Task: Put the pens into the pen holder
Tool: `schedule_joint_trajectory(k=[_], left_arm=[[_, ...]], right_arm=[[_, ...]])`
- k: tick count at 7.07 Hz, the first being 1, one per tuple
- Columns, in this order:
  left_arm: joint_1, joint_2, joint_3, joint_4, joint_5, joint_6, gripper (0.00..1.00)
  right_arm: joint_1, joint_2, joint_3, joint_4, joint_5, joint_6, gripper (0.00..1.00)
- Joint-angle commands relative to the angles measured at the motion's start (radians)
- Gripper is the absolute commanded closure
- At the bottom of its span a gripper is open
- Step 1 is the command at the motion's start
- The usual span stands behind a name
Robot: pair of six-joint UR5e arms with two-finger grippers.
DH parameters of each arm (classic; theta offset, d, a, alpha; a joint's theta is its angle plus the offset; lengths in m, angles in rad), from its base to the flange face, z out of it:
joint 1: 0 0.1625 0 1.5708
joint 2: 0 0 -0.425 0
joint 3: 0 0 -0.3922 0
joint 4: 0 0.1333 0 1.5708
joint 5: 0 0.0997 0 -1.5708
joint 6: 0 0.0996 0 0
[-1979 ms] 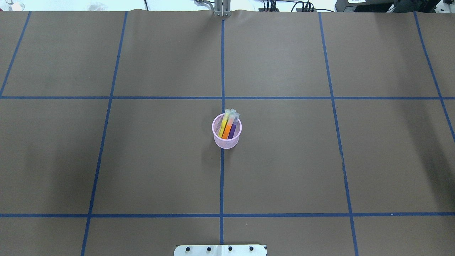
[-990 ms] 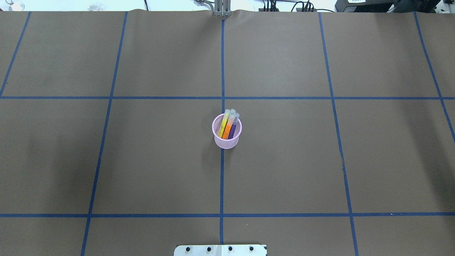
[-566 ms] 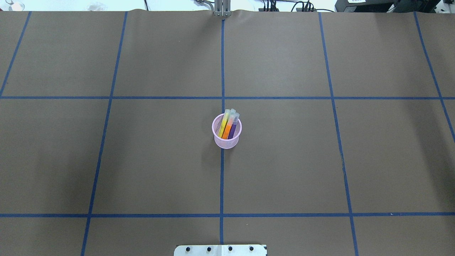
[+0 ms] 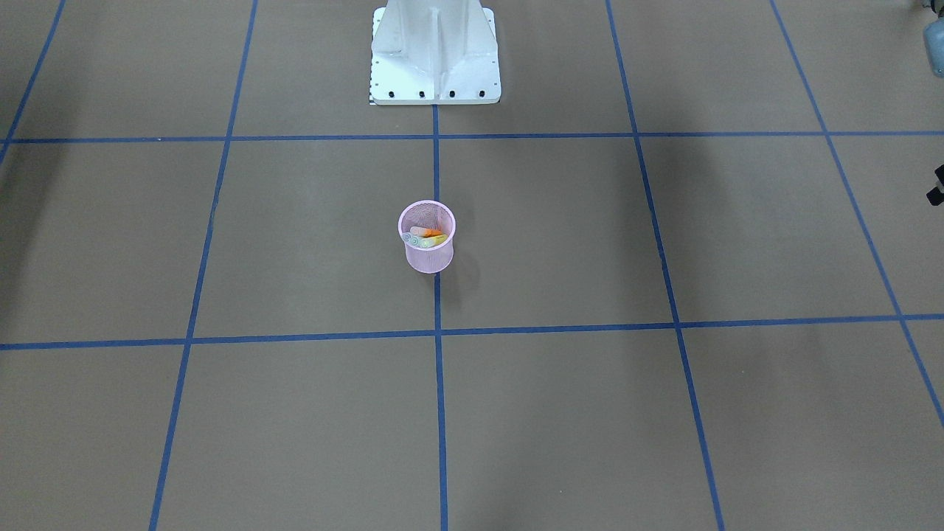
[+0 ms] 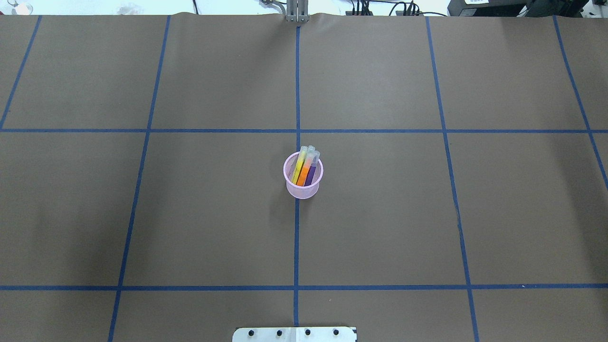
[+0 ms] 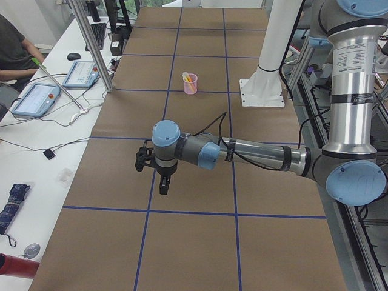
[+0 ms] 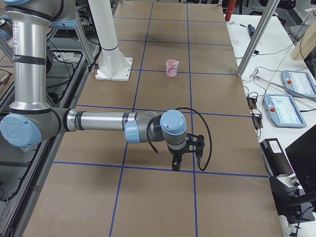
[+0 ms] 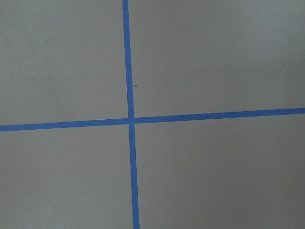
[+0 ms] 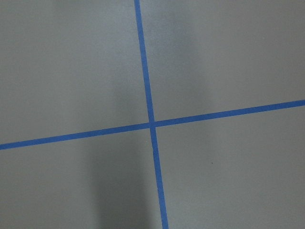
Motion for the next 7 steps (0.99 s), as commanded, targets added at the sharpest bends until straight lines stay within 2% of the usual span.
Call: schedule_joint_trajectory(k=[1, 2, 3, 5, 7], left_arm=[[-0.009, -0.031, -0.001, 0.11, -0.072, -0.027, 0.0], [-0.009, -0.074, -0.01, 0.195, -0.072, -0.027, 0.0], [-0.015, -0.084, -0.028, 0.212, -0.066, -0.027, 0.0], [-0.041, -0.082, -0.062, 0.209, -0.035, -0.018, 0.0], [-0.042, -0.088, -0.067, 0.196, -0.037, -0.015, 0.0]], right_arm=[[-0.102, 0.013, -0.032, -0.007, -0.006, -0.004, 0.0], [-0.165, 0.026, -0.032, -0.041, -0.006, -0.004, 0.0], [-0.173, 0.048, -0.025, -0.088, -0.006, -0.004, 0.0], [-0.193, 0.049, -0.023, -0.116, -0.004, -0.004, 0.0], [-0.158, 0.085, 0.021, -0.224, -0.004, -0.008, 0.0]])
